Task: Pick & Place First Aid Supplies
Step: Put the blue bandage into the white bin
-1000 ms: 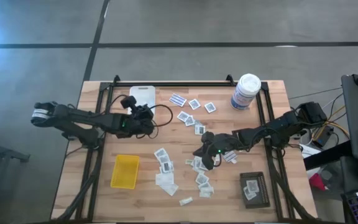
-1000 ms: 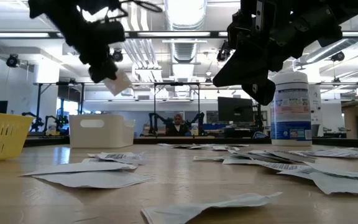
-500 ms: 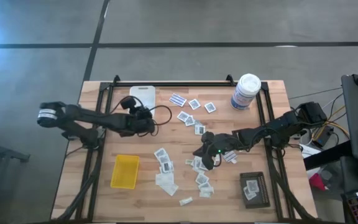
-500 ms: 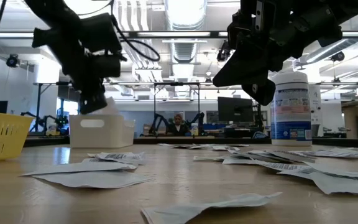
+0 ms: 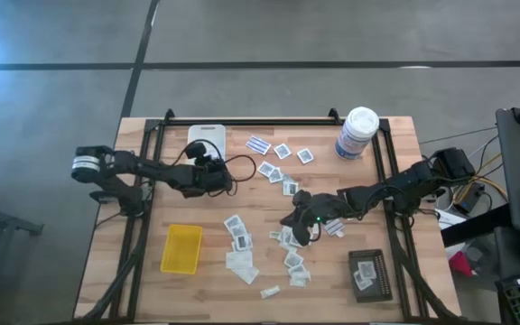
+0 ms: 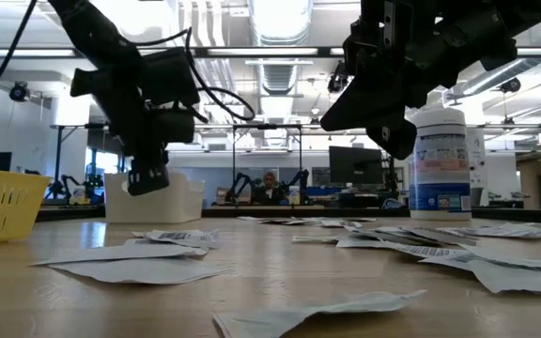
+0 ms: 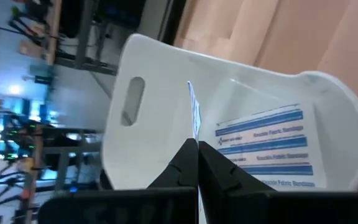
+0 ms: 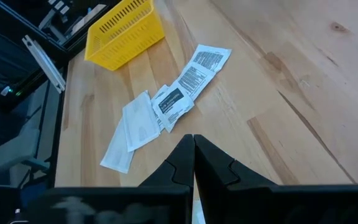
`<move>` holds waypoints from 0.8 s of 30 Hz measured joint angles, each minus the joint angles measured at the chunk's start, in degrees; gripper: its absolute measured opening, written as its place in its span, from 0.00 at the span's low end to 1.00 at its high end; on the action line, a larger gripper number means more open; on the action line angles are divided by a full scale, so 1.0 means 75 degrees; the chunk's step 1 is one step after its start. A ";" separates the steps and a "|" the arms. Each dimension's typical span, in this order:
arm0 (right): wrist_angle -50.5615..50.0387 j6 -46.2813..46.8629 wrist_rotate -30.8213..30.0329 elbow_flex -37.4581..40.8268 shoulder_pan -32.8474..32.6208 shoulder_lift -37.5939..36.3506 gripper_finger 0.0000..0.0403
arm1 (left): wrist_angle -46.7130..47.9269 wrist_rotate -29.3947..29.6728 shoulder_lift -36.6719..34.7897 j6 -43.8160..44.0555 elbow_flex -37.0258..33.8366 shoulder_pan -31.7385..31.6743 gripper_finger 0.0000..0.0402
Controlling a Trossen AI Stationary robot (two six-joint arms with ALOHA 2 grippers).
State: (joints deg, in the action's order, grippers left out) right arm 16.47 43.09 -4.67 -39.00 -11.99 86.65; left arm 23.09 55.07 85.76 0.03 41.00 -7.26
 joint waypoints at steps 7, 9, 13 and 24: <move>-0.0006 -0.0205 0.0000 0.0000 0.0176 0.0000 0.07 | -0.0023 -0.0733 -0.0182 0.0240 0.0031 -0.0322 0.00; -0.0006 -0.0331 -0.0002 0.0000 0.0216 0.0000 0.10 | -0.0006 -0.0820 -0.0233 0.0241 0.0042 -0.0337 0.00; -0.0006 -0.0491 -0.0028 0.0000 0.0227 0.0001 0.19 | -0.0006 -0.0912 -0.0326 0.0056 0.0129 -0.0338 0.00; -0.0006 -0.0485 -0.0001 0.0000 0.0226 0.0006 0.36 | 0.0382 -0.1443 -0.0326 -0.0059 0.0463 -0.0336 0.10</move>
State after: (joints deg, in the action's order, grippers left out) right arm 16.43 39.45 -4.67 -39.00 -10.29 86.70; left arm 25.95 44.25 83.31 -0.41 44.47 -9.78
